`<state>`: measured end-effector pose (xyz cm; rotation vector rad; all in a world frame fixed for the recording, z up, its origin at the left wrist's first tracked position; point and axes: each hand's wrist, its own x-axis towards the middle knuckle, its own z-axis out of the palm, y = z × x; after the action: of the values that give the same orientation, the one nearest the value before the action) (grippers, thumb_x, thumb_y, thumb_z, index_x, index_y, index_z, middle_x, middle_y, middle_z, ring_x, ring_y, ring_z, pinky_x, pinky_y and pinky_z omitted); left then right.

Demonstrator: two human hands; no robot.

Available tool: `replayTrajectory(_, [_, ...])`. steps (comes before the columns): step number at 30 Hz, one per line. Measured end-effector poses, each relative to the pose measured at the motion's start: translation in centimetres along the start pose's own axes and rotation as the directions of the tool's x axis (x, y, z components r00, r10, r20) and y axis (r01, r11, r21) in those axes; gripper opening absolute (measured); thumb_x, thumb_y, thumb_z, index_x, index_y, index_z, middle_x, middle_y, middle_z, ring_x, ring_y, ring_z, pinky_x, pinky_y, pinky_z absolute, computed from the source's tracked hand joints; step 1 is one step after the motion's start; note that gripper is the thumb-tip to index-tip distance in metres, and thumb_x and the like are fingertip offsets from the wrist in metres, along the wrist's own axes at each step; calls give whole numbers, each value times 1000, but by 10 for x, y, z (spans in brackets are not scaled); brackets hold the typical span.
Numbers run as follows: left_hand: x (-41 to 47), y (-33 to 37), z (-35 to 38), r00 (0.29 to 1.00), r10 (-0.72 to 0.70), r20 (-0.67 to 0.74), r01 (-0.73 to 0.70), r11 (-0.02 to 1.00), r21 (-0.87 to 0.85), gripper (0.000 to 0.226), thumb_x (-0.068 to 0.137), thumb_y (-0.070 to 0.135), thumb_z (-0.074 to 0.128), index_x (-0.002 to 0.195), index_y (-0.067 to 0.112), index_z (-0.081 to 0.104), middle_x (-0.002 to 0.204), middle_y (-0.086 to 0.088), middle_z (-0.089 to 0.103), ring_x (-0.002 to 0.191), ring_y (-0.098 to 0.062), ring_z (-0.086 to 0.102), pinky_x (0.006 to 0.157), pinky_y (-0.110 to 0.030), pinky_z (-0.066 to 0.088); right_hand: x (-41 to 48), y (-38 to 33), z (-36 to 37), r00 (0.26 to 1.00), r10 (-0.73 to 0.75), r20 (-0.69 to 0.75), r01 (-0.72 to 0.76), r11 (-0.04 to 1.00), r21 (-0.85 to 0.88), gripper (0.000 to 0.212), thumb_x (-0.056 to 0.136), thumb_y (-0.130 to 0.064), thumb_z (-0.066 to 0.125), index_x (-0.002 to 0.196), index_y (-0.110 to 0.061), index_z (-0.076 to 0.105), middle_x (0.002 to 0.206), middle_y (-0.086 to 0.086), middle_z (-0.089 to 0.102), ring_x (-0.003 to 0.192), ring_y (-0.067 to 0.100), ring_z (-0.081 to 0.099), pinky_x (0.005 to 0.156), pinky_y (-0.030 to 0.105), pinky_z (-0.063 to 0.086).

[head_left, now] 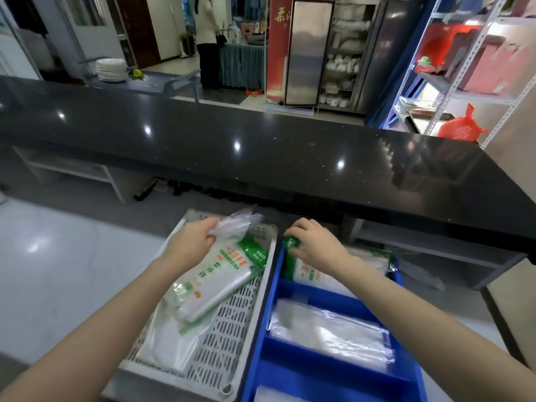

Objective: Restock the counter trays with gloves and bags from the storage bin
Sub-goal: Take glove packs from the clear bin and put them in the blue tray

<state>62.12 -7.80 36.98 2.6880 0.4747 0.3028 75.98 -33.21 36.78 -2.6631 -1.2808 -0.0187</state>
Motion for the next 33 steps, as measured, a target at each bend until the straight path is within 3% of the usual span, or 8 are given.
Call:
replayTrajectory(2, [-7,-18,-7,999,-48,-11,49,998,39,17,88,16,51,100,27,55,83,4,59,82,-26,60,55,-31,38,10,-35,6,984,-173,42,172,985,25,45,84,-37,65,126,-29,55,127,-3,52,117,19,47,95,39,46])
replayTrajectory(5, [-19,-45,-16,993,-115,-7,115,992,53,19,88,17,52,106,24,55,94,-4,65,88,-29,59,61,-34,44,21,-85,25,916,-369,161,379,924,-42,54,80,-37,68,130,-27,52,132,0,51,119,22,46,96,42,43])
replayTrajectory(9, [-35,-71,-22,986,-167,3,167,986,10,28,88,18,53,114,28,54,101,-7,66,94,-33,59,69,-38,48,29,-125,52,848,-424,319,476,873,-104,59,79,-26,68,134,-24,48,135,4,48,124,26,42,103,46,36])
replayTrajectory(14, [-50,-99,-28,974,-226,-4,225,971,-74,28,85,21,52,107,37,54,100,-1,67,92,-29,61,75,-39,51,37,-135,65,857,-411,311,448,892,-55,45,86,-8,54,129,-20,53,127,5,54,114,28,48,87,45,49])
replayTrajectory(18, [-53,-109,-35,974,-225,2,224,967,-118,32,83,19,51,107,39,55,91,1,68,84,-25,64,76,-41,53,41,-134,55,869,-412,273,429,903,-3,40,90,-16,51,130,-23,55,128,2,56,116,26,50,89,40,48])
replayTrajectory(25, [-36,-102,-43,991,-131,39,136,978,-157,23,87,19,53,103,36,55,79,2,67,74,-18,65,74,-41,53,32,-136,4,905,-425,35,426,905,-24,32,96,-25,45,127,-23,51,115,2,62,102,26,60,78,42,51])
replayTrajectory(29, [-15,-81,-43,996,-73,43,79,987,-143,21,88,22,53,103,36,52,83,2,66,73,-15,66,72,-41,54,19,-119,-33,932,-361,46,362,932,-31,32,97,-26,47,129,-28,50,122,-4,60,105,22,61,80,42,52])
replayTrajectory(33, [5,-45,-35,998,23,53,-15,989,-147,22,87,22,54,103,37,54,82,4,66,68,-12,66,68,-37,55,2,-84,-62,971,-232,50,234,971,-53,31,97,-28,46,128,-33,49,117,-7,60,102,19,61,78,42,53])
